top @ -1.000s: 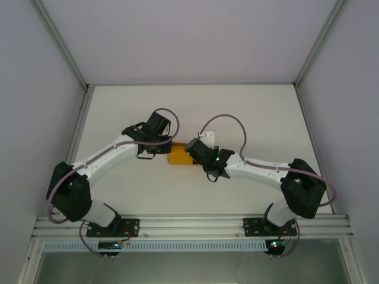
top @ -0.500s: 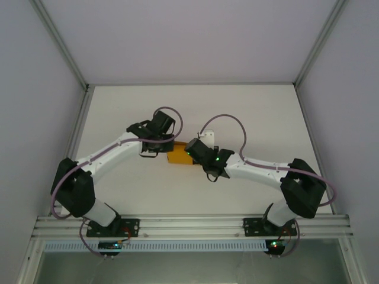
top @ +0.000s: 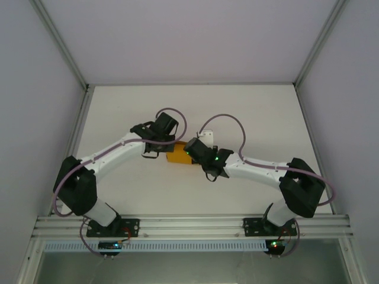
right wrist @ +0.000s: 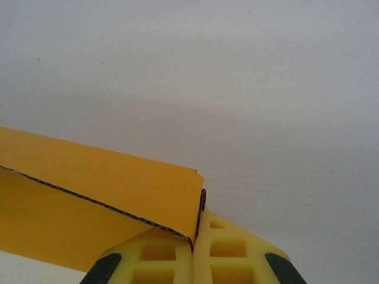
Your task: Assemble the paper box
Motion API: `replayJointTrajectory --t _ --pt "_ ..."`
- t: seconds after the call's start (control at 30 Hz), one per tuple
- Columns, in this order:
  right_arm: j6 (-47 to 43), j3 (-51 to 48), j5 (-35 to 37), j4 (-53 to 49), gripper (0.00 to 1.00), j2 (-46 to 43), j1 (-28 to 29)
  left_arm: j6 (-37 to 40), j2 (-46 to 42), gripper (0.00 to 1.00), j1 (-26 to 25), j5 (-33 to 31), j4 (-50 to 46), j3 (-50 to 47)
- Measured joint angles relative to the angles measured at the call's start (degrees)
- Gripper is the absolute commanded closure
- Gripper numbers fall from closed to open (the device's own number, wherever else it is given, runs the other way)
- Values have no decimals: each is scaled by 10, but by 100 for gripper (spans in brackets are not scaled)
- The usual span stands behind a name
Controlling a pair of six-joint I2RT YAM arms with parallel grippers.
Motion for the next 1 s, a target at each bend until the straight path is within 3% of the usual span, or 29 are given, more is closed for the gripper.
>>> replayJointTrajectory --t 0.33,0.53,0.67,0.8,1.0 --pt "-7 -17 -1 19 100 -9 0 -49 -64 98 -23 -32 127 -118" --pt "-49 -25 -46 30 76 -28 -21 -57 -73 99 -26 -39 155 -136" --pt "-80 -25 -94 19 68 -42 -46 -47 -73 99 -29 -45 155 -136" --pt "-111 -25 -128 2 43 -53 -64 -34 -67 99 -32 -54 148 -128" --pt "-155 -28 -188 -2 24 -80 -80 -19 -56 99 -35 -59 133 -113"
